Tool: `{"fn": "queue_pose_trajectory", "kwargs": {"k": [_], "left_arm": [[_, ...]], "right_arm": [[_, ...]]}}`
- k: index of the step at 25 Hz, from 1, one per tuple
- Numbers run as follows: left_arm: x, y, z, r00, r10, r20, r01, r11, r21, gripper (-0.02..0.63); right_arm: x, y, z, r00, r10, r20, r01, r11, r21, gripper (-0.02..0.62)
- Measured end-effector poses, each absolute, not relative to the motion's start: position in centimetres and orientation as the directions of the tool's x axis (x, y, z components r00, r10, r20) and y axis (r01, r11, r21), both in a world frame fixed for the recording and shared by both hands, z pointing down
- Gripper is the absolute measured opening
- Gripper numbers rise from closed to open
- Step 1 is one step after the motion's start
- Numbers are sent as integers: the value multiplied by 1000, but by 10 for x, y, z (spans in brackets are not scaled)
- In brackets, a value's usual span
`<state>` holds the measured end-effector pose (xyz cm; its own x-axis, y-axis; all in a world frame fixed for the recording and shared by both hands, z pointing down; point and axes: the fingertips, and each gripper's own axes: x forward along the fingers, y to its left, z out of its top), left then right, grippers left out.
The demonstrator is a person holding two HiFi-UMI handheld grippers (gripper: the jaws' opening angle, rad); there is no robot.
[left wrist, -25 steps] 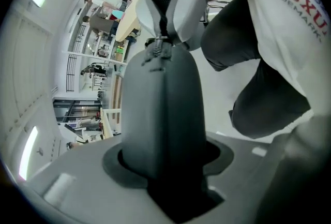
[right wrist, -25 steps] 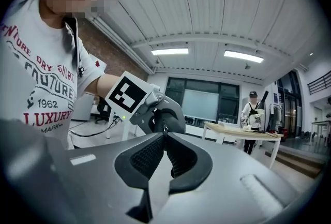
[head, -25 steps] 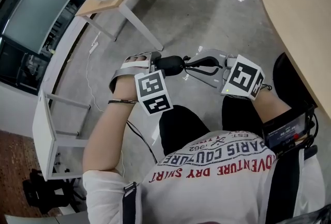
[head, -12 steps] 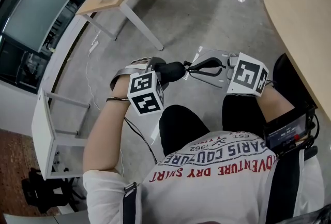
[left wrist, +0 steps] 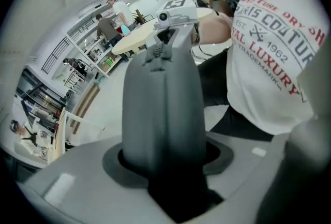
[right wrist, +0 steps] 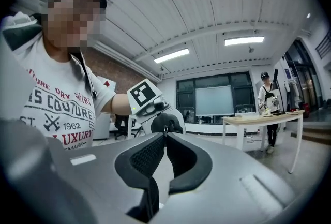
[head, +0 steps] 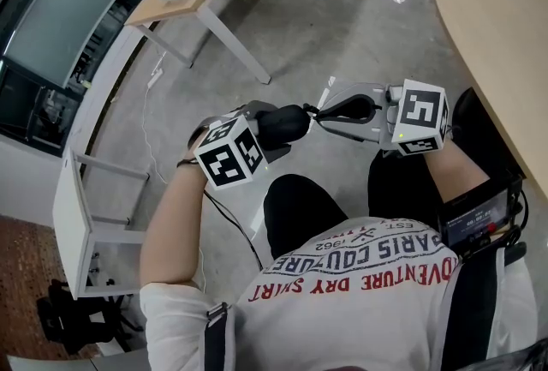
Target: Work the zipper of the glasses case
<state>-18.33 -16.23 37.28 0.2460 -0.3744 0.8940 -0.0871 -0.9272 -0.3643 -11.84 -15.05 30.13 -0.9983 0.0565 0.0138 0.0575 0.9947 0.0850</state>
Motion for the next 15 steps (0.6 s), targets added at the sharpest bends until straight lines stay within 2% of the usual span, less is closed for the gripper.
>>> {"fn": "queue_pose_trajectory", "kwargs": {"k": [5, 15], "left_arm": [[-169, -151, 368, 378, -294, 878, -137, -955, -261, 245], [-141, -134, 352, 624, -181, 760, -191, -979, -76, 245]], "right_arm": [[-113, -146, 293, -992, 109, -59, 108, 994, 16, 18], [-106, -141, 271, -973, 141, -184, 153, 987, -51, 16]]}}
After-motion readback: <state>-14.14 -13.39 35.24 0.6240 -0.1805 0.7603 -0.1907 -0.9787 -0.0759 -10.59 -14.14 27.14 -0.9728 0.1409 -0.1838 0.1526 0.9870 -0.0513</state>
